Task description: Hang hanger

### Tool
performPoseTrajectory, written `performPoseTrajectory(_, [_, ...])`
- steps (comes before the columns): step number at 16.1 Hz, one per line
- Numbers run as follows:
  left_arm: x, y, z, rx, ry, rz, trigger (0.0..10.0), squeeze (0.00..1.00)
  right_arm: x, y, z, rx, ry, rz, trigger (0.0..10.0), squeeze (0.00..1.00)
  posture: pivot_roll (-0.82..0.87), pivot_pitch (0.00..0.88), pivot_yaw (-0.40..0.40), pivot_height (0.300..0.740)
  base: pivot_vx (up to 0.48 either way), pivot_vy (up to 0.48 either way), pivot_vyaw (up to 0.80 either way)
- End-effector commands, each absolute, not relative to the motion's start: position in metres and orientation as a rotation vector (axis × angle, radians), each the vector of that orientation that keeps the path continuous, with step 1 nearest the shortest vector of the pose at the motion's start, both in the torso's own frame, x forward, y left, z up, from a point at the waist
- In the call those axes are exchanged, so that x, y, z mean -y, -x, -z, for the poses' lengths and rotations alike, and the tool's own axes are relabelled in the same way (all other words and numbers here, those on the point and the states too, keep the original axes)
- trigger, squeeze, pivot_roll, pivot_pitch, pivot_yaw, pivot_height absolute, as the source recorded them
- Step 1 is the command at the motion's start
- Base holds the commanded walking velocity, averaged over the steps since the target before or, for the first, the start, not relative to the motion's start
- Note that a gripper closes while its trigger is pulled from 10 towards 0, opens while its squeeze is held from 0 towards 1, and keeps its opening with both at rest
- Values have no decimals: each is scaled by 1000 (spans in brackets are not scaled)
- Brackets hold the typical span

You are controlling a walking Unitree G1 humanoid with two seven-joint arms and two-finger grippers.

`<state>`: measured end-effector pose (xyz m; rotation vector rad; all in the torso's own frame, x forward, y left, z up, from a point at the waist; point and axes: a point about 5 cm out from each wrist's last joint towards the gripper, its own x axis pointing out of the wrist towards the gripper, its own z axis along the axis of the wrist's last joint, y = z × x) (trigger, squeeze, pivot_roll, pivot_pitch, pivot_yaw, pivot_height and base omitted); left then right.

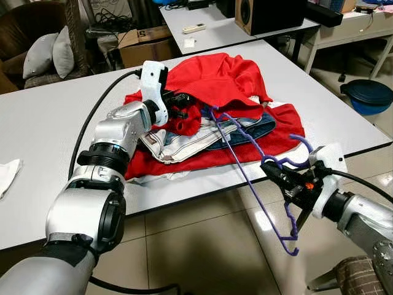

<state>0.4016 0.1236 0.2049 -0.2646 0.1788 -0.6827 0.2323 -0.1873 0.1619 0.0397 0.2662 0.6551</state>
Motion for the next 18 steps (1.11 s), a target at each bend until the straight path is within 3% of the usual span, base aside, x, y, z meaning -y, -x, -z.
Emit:
performPoseTrajectory(1, [-127, -403, -209, -181, 344, 671, 10000, 325, 184, -231, -166, -248, -31, -674, 10000, 0, -170, 0, 156, 740, 0, 0, 0])
performPoseTrajectory(3, [-129, -403, -206, -192, 318, 653, 10000, 0, 184, -230, -165, -248, -28, -675, 10000, 0, -169, 0, 154, 740, 0, 0, 0])
performPoseTrajectory(5, [-129, -403, -203, -207, 318, 652, 10000, 0, 183, -230, -165, -249, -27, -680, 10000, 0, -169, 0, 153, 740, 0, 0, 0])
performPoseTrajectory(6, [-127, -401, -204, -214, 404, 690, 10000, 400, 183, -230, -166, -248, -27, -687, 10000, 0, -167, 0, 151, 740, 0, 0, 0])
performPoseTrajectory(7, [-126, -400, -205, -215, 432, 710, 10000, 400, 183, -230, -166, -248, -27, -689, 10000, 0, -167, 0, 151, 740, 0, 0, 0])
performPoseTrajectory(8, [-125, -399, -206, -220, 455, 737, 10000, 1000, 183, -230, -166, -249, -26, -690, 10000, 0, -167, 0, 151, 740, 0, 0, 0])
performPoseTrajectory(12, [-127, -397, -203, -209, 380, 756, 10000, 1000, 182, -228, -166, -249, -27, -696, 10000, 0, -167, 0, 146, 740, 0, 0, 0])
performPoseTrajectory(17, [-143, -399, -190, -215, 171, 610, 10000, 1000, 181, -231, -167, -253, -20, -724, 10000, 0, -156, 0, 119, 740, 0, 0, 0])
performPoseTrajectory(18, [-142, -399, -192, -195, 256, 613, 10000, 549, 180, -231, -168, -252, -17, -732, 10000, 0, -157, 0, 116, 740, 0, 0, 0])
